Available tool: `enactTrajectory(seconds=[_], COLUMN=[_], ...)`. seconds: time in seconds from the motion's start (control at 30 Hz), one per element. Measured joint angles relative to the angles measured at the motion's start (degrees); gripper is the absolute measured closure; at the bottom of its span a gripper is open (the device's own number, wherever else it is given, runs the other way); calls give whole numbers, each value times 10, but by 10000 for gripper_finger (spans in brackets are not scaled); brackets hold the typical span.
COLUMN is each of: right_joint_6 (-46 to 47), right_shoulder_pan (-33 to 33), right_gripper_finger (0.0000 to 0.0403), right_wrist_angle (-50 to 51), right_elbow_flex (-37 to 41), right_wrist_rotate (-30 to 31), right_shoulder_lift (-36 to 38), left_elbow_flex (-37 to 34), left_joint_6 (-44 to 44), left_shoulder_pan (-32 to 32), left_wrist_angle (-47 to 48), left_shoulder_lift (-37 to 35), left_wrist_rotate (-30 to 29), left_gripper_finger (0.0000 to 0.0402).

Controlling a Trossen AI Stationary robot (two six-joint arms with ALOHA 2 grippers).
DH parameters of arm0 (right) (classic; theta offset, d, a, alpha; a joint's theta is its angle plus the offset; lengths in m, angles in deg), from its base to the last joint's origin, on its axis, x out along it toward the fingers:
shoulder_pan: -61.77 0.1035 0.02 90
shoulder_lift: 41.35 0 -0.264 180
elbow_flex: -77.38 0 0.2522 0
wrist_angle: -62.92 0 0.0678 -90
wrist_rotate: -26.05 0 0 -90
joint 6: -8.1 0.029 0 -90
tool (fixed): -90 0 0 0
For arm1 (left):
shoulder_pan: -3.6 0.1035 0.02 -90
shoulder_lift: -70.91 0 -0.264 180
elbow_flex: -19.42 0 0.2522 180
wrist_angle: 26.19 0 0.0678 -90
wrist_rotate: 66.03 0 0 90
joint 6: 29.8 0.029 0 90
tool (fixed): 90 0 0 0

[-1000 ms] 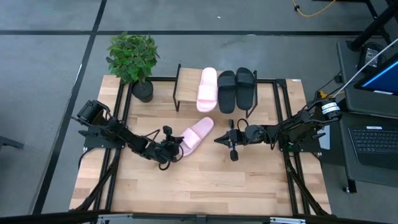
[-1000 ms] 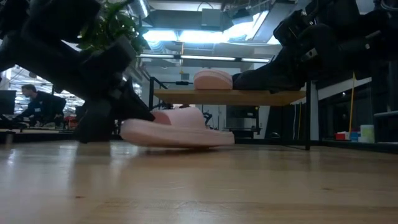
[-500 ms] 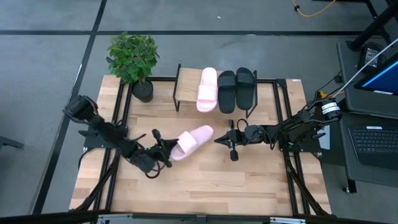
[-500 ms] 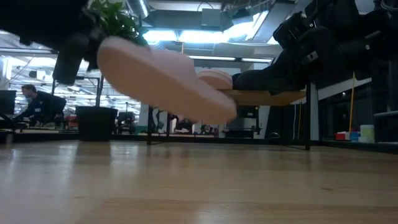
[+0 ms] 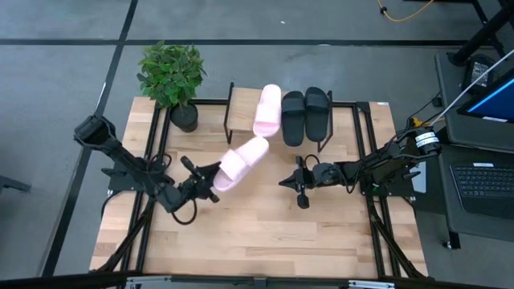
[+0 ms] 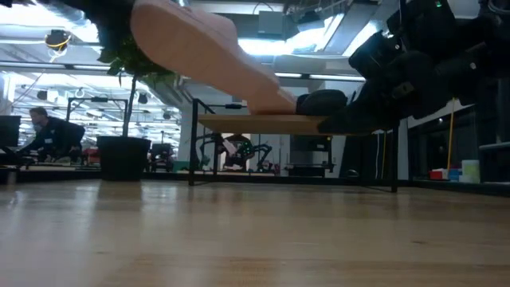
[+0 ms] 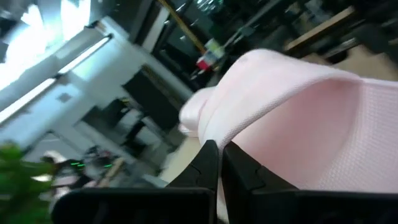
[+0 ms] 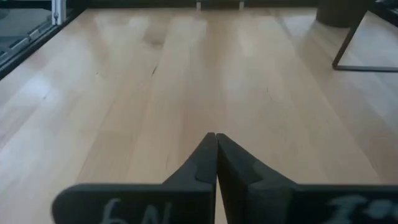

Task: Pick and place slides into the shelf
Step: Put the pink slide on the shelf

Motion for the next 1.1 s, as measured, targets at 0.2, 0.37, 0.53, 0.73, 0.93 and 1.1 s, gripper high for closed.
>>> enactTrajectory(seconds=[0.2, 0.37, 0.53, 0.73, 0.93, 1.1], right_joint_6=[-3, -4, -4, -5, -5, -10], right_shoulder_pan=[0, 0, 0, 0, 0, 0], right_gripper_finger=[393, 393, 393, 393, 393, 393], right_wrist_angle=[-2, -2, -1, -2, -11, -15], right_elbow_flex=[0, 0, 0, 0, 0, 0], right_wrist_rotate=[0, 0, 0, 0, 1, 1], right_shoulder_lift=[0, 0, 0, 0, 0, 0], left_elbow_flex=[57, 81, 81, 81, 81, 90], left_joint_6=[94, 96, 104, 157, 166, 165], left_shoulder_pan=[39, 39, 40, 67, 131, 200], left_wrist_angle=[-9, -2, -2, -3, -6, -9], left_shoulder_lift=[0, 1, 2, 2, 2, 2], left_wrist_rotate=[32, 87, 65, -8, 4, 14], left_gripper_finger=[401, 402, 401, 401, 401, 401])
